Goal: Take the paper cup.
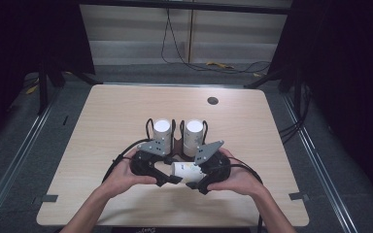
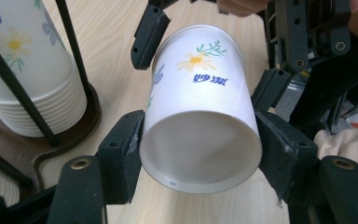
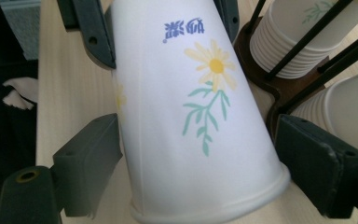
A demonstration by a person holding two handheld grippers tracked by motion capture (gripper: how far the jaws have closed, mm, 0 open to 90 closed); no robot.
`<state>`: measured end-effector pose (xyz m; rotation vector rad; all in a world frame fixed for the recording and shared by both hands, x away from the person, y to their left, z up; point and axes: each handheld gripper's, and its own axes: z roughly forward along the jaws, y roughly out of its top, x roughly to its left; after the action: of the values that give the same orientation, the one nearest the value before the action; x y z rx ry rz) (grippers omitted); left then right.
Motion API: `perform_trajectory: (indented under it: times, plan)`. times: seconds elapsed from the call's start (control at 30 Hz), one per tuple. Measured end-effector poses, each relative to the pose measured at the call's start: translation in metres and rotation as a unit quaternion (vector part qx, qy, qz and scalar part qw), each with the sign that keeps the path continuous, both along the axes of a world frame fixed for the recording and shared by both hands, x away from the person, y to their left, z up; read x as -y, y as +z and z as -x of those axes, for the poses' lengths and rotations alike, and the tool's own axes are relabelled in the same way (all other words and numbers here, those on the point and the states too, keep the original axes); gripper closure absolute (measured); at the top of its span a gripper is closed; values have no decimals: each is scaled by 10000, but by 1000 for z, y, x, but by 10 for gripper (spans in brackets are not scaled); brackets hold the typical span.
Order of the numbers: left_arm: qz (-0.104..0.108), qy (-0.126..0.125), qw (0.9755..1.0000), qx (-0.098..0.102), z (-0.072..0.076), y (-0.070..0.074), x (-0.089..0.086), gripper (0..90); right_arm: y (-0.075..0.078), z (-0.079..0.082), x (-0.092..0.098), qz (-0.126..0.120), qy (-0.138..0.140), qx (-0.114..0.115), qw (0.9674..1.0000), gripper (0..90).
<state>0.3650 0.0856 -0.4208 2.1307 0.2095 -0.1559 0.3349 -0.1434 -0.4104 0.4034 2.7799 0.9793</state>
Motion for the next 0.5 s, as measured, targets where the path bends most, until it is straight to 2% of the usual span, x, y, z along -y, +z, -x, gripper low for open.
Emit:
perform_trajectory:
  times: [0.17,0.33,0.5]
  plan:
    - [243,67,9997,60,1,3,-4,366,4,2,2,-191,-83,104,9997,150]
    - [373,114,9992,71,1,7,-7,366,5,0,14,-738,-226,-12,9970,140]
    - [517,155,9985,27,-1,7,-9,366,7,-1,22,-1111,-313,-75,9933,140]
